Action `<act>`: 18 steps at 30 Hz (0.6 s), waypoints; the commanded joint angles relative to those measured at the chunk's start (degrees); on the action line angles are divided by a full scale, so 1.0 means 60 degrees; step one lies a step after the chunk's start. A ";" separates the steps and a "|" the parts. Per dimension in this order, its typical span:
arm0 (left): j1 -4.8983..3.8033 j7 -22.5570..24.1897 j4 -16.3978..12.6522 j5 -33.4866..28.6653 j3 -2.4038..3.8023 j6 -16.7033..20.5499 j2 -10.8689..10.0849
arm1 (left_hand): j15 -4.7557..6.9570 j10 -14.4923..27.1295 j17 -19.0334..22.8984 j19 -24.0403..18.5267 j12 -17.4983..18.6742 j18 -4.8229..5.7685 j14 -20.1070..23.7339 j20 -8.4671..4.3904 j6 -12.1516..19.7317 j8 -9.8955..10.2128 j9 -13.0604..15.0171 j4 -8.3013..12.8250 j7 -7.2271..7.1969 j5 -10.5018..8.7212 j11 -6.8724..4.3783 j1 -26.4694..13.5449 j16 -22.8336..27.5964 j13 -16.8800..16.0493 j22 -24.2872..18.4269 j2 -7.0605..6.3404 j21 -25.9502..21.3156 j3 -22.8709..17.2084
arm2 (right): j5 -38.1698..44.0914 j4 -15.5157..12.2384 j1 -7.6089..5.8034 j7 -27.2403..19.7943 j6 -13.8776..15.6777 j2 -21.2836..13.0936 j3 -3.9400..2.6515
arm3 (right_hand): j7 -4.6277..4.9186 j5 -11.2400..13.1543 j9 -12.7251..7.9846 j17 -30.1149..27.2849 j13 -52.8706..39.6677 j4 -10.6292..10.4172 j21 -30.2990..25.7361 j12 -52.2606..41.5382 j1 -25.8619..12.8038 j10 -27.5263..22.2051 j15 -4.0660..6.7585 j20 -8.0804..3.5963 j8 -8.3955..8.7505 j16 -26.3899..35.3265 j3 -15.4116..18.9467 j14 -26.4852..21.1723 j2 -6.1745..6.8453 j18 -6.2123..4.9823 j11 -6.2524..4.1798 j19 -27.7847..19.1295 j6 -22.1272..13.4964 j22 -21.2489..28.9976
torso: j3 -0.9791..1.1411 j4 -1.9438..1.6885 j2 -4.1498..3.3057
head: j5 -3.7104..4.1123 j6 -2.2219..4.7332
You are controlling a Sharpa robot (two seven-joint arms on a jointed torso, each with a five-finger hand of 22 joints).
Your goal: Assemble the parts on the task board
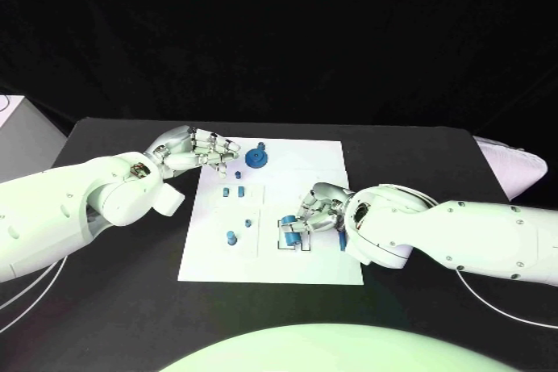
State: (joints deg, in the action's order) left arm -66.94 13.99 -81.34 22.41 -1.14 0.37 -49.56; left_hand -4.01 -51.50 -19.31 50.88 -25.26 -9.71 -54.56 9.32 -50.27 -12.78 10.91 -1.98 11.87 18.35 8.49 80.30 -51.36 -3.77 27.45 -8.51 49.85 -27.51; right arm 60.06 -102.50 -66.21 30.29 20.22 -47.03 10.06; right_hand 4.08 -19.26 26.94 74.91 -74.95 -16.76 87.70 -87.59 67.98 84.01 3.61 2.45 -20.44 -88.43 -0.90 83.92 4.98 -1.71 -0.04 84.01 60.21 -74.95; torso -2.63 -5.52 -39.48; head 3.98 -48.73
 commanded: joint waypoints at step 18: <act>-0.0003 -0.0003 -0.0034 -0.0068 0.0007 -0.0141 -0.0017 | -0.0048 0.0050 -0.0008 -0.0053 0.0047 -0.0134 0.0030 -0.0006 0.0001 -0.0047 -0.0012 -0.0048 0.0029 0.0015 0.0015 -0.0017 0.0047 -0.0010 0.0008 0.0028 0.0037 0.0004 | 0.0426 0.0053 0.0056 0.0048 -0.0259 0.0052 0.0008 | -0.0006 0.1775 0.0040 0.1900 -0.2046 -0.0037 -0.0012 0.0106 -0.1487 0.0619 0.0070 -0.0085 -0.0340 -0.0026 0.1072 0.0873 0.0214 0.0177 -0.0028 0.0861 -0.0178 -0.2174 | -0.0002 -0.0016 -0.0001 | -0.0014 -0.0065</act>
State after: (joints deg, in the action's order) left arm -66.94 13.83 -81.37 22.40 -1.13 0.34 -49.70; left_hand -4.01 -51.50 -19.30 50.88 -25.27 -9.71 -54.56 9.32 -50.27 -12.78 10.92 -1.98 11.87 18.36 8.49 80.30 -51.36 -3.77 27.45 -8.51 49.85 -27.51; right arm 61.57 -102.01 -65.96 30.71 19.50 -46.72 10.10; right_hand 4.07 -9.30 27.11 74.91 -74.93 -16.95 87.70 -87.36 59.66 84.00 3.61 2.46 -22.35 -88.43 5.00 83.92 6.09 -1.70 -0.04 84.00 59.57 -74.94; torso -2.64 -5.59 -39.47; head 3.95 -49.08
